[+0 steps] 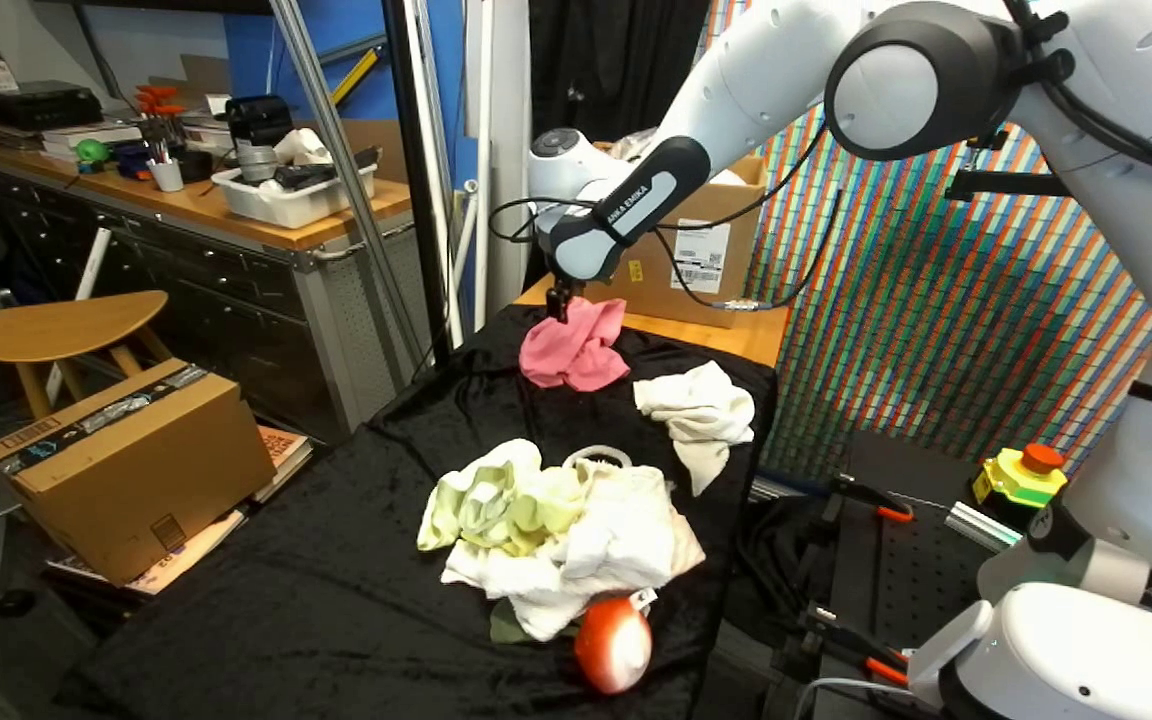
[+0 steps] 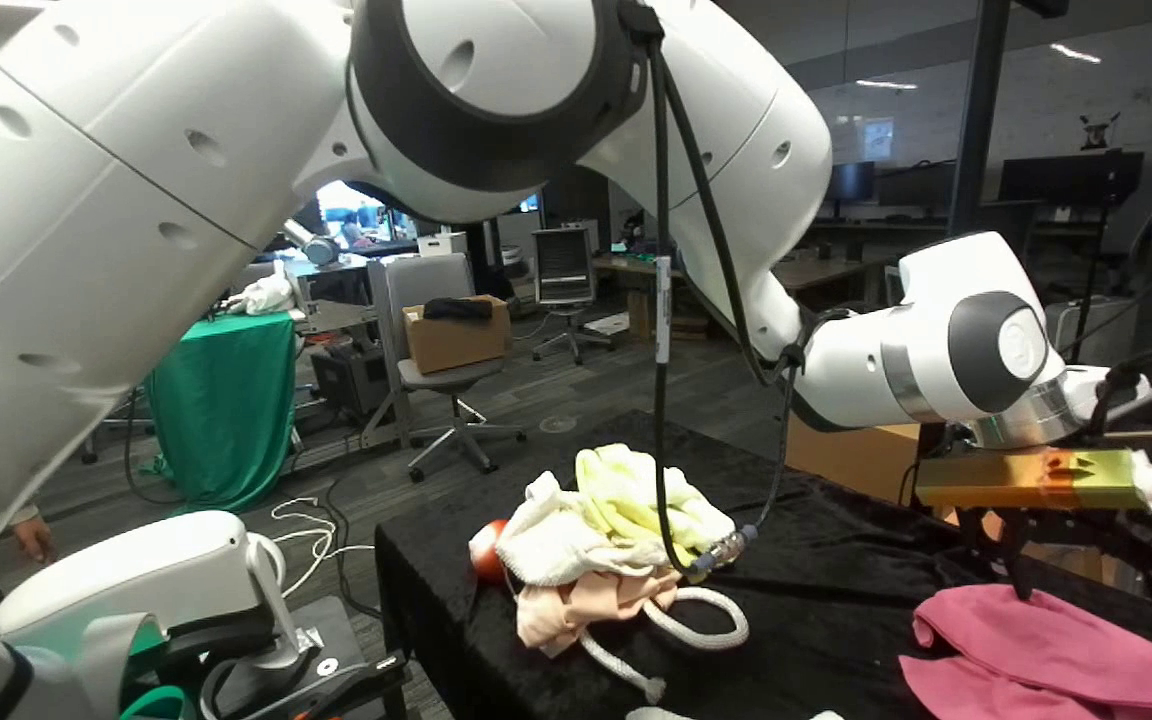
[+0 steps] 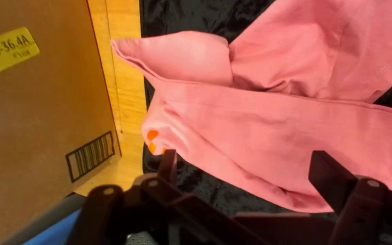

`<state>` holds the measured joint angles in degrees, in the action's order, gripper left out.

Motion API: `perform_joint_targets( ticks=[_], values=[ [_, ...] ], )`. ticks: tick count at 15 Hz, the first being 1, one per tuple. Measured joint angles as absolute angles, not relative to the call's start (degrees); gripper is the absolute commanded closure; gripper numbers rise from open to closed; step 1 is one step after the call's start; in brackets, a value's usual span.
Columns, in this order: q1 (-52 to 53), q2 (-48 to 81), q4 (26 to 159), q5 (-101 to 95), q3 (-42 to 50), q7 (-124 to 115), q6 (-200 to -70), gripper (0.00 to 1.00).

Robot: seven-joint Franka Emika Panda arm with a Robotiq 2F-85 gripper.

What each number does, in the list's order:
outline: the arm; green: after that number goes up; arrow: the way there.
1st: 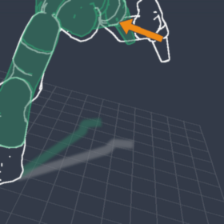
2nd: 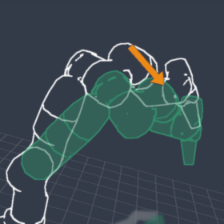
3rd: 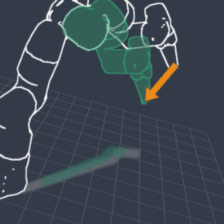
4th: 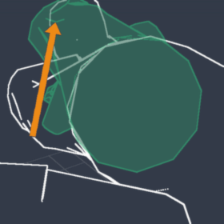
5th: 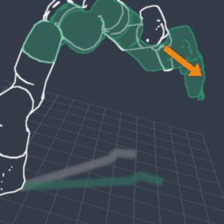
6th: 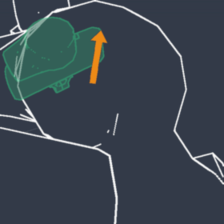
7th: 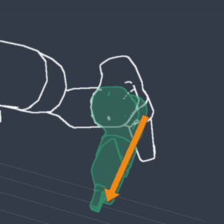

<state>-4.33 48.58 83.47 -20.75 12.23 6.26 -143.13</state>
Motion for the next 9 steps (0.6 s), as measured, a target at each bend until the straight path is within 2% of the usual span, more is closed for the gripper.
perform_joint_targets(
  ticks=[6, 9],
  values=[
    [-13.4, 53.6, 75.8, -19.6, 3.7, 30.0, -142.3, 0.0],
    [-15.5, 55.3, 72.6, -19.6, 2.4, 38.7, -140.5, 0.0]
  ],
)
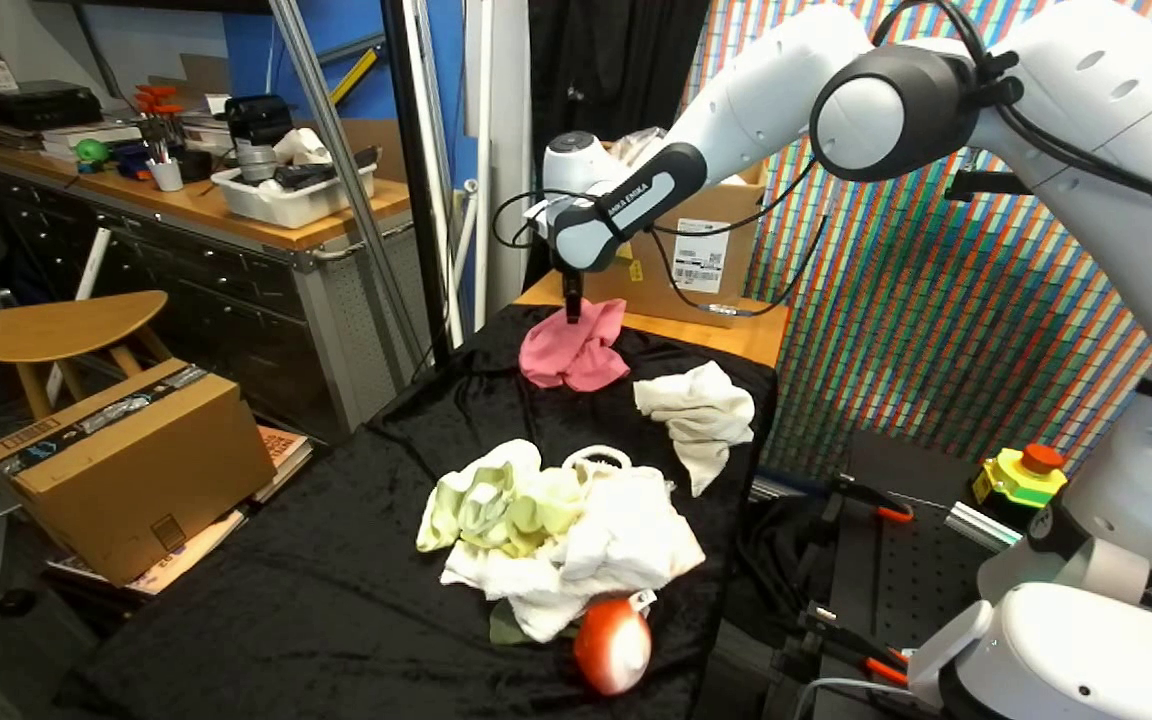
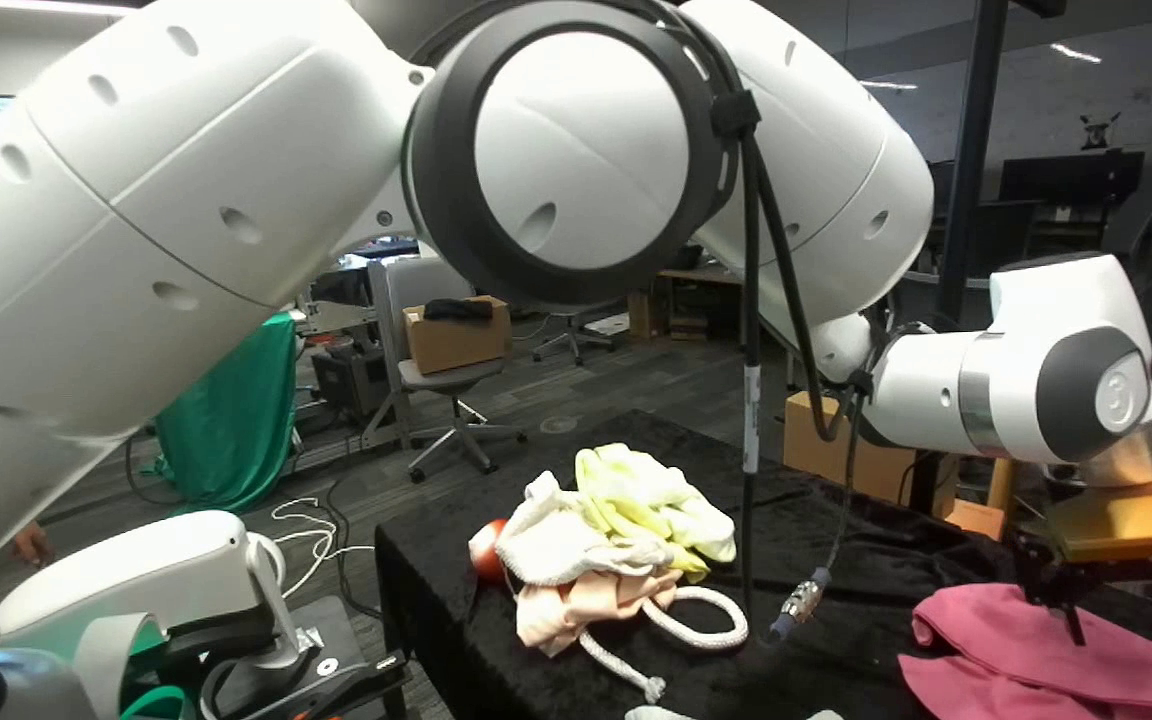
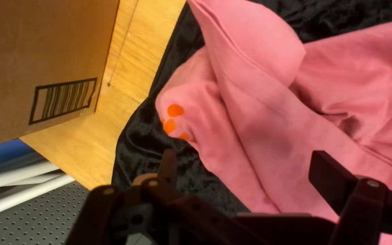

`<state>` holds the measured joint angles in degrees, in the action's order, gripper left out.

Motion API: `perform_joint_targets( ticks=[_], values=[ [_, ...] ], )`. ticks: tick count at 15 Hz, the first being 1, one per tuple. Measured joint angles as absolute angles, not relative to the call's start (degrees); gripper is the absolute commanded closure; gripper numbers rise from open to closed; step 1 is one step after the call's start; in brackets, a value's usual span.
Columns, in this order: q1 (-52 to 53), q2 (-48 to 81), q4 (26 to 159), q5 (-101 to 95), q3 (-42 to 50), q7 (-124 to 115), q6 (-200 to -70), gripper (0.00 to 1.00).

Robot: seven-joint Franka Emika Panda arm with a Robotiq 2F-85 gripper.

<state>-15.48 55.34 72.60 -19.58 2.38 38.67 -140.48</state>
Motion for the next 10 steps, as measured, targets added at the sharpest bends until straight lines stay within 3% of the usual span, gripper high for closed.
perform_joint_targets(
  ticks=[10],
  values=[
    [-16.8, 63.5, 60.5, -17.3, 2.4, 55.8, -135.1, 0.0]
  ],
)
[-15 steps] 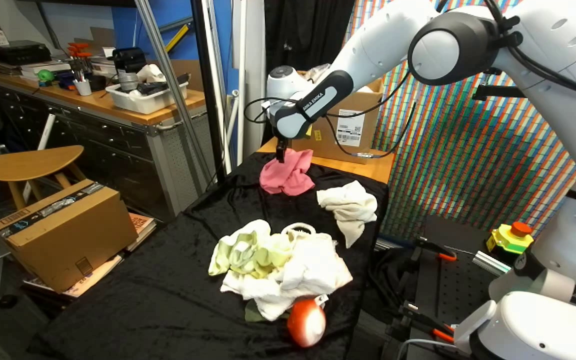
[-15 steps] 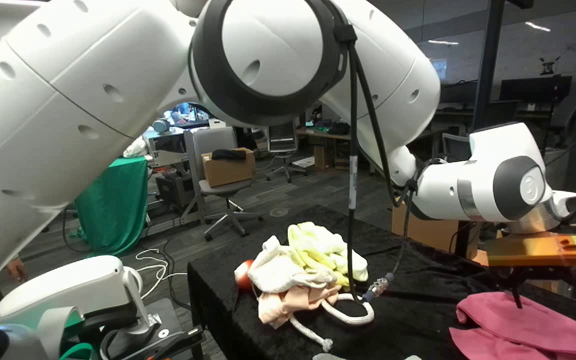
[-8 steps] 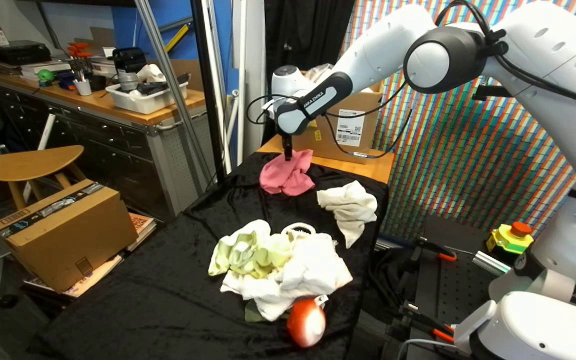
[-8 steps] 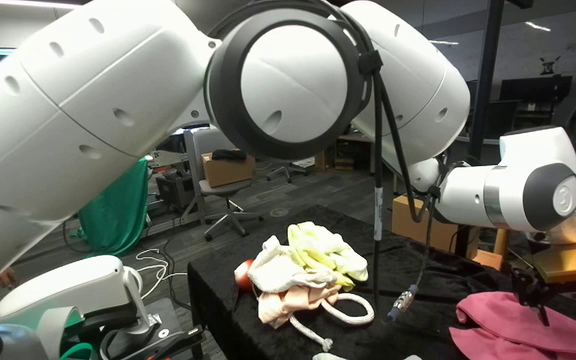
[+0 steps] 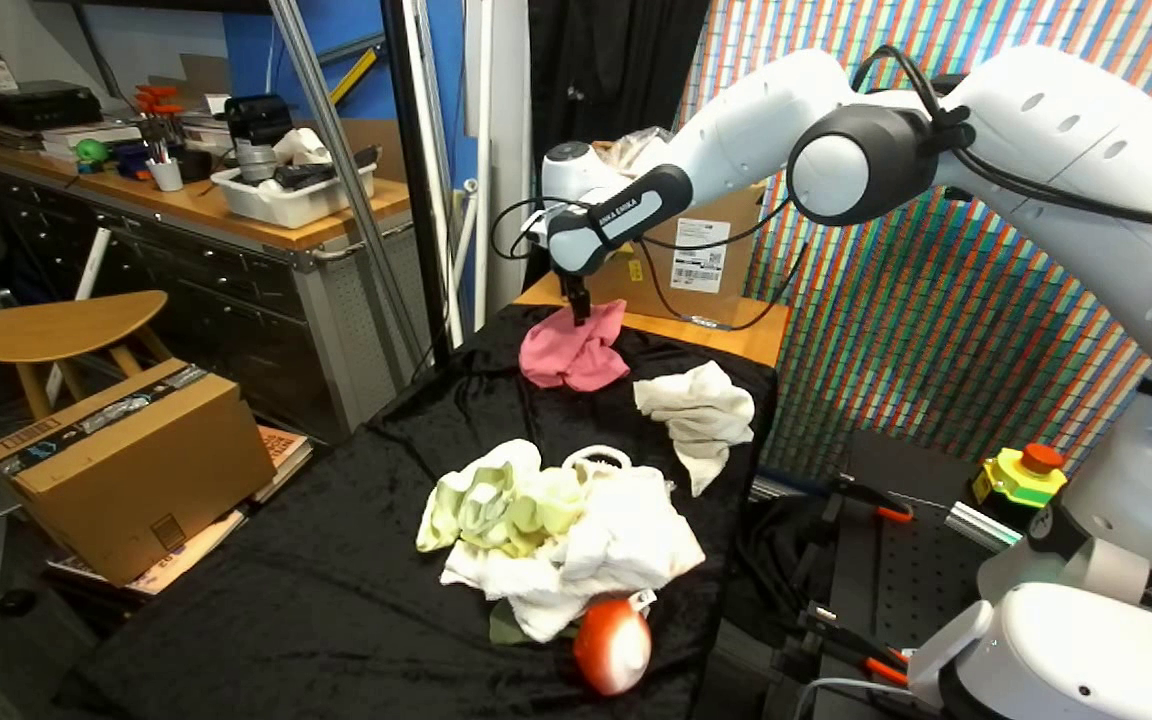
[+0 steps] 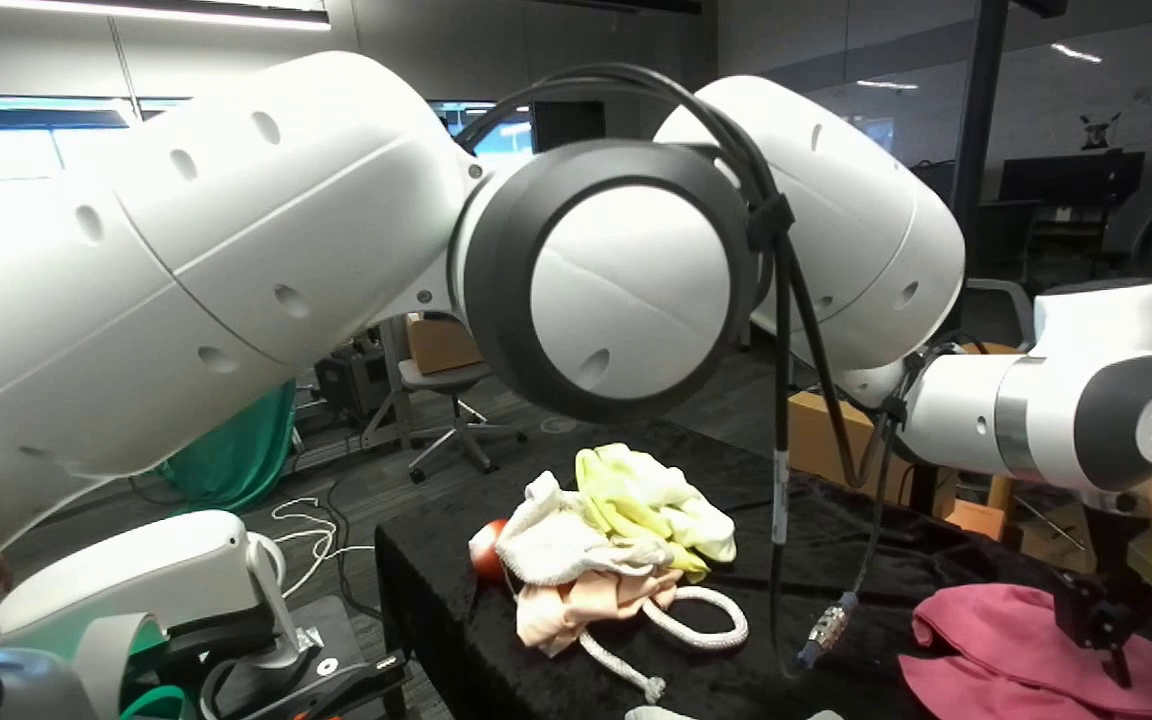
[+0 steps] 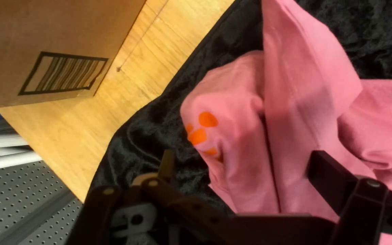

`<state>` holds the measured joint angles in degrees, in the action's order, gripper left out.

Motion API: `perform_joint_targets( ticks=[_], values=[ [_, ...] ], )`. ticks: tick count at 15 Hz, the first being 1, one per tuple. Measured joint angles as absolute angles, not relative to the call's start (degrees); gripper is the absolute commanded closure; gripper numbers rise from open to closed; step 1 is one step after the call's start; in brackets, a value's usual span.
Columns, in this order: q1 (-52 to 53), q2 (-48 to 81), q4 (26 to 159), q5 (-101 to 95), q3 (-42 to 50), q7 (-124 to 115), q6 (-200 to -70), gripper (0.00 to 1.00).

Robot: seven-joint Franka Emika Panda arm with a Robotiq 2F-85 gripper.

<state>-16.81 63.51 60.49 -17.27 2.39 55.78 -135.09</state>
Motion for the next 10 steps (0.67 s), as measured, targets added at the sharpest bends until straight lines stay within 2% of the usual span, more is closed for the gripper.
perform_joint_targets(
  ticks=[10],
  values=[
    [-17.9, 72.0, 48.4, -16.4, -0.2, 62.9, -127.3, 0.01]
  ],
)
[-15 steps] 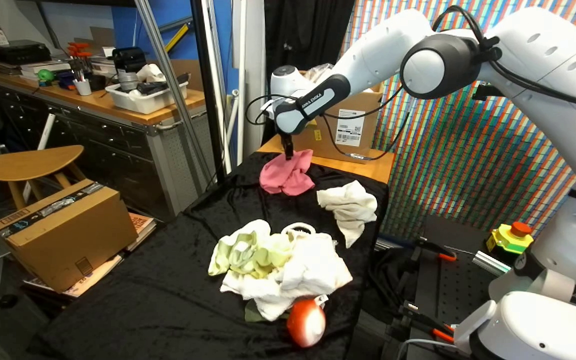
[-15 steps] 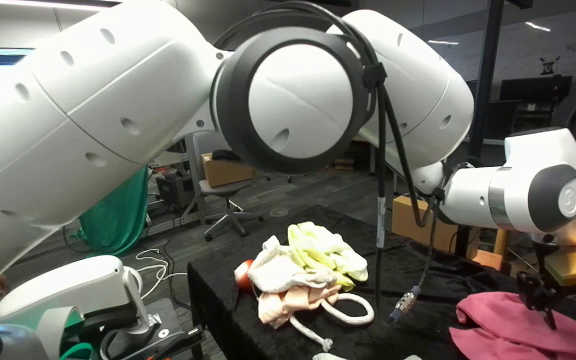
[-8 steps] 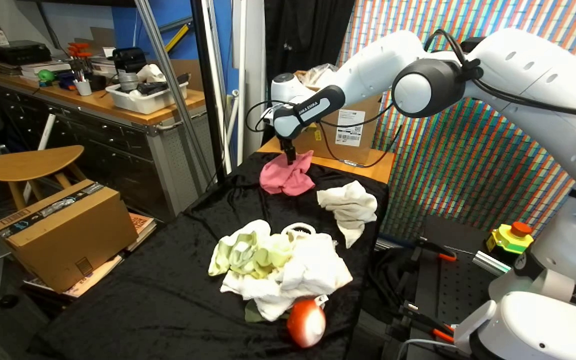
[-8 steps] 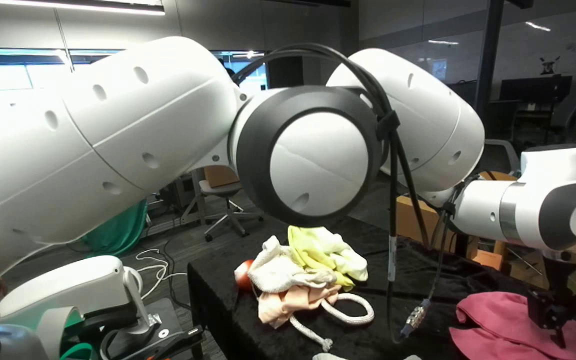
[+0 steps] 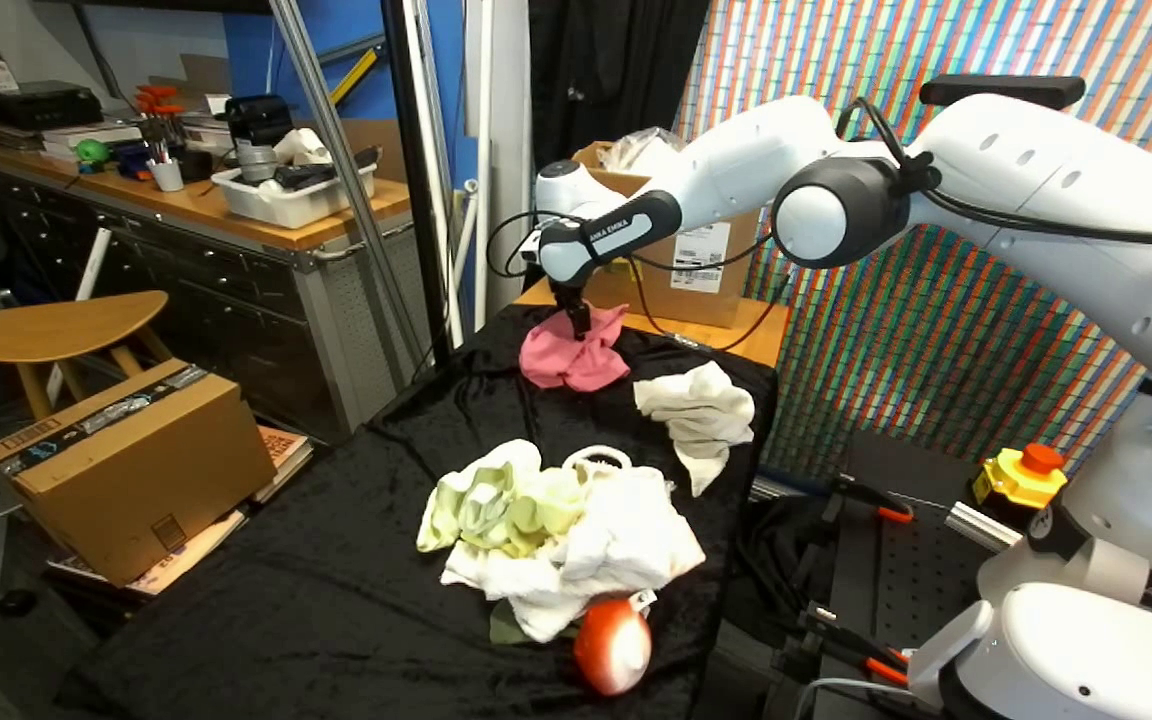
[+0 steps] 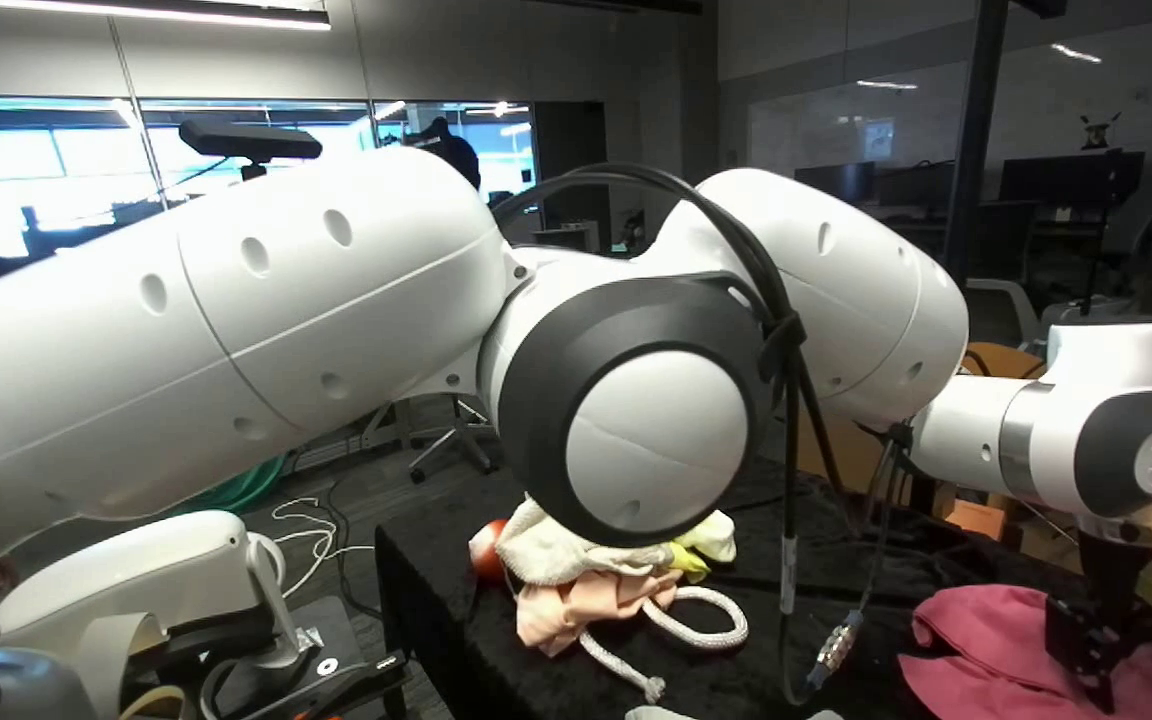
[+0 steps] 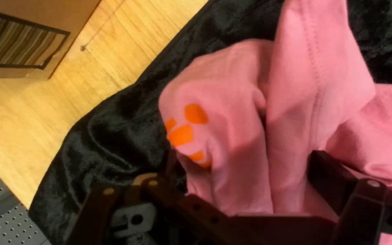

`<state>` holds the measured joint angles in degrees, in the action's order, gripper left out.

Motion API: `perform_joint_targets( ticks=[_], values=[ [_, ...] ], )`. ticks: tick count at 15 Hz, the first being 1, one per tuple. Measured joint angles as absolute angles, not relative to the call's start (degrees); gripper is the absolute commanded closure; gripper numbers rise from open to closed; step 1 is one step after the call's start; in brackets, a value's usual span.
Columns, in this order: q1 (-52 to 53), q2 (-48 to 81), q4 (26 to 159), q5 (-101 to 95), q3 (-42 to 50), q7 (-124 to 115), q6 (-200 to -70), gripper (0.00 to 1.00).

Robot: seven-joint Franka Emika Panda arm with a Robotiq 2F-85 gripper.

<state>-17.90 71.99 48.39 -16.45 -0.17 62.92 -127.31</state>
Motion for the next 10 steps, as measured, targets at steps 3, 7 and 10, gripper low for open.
perform_joint_targets(
  ticks=[3, 7, 10],
  values=[
    [-17.9, 73.6, 45.9, -16.4, -0.6, 63.7, -126.0, 0.3],
    [-17.9, 74.4, 44.1, -13.2, -0.4, 64.3, -125.1, 0.61],
    [-17.9, 74.7, 43.1, -11.7, -0.3, 64.4, -124.4, 0.85]
  ],
)
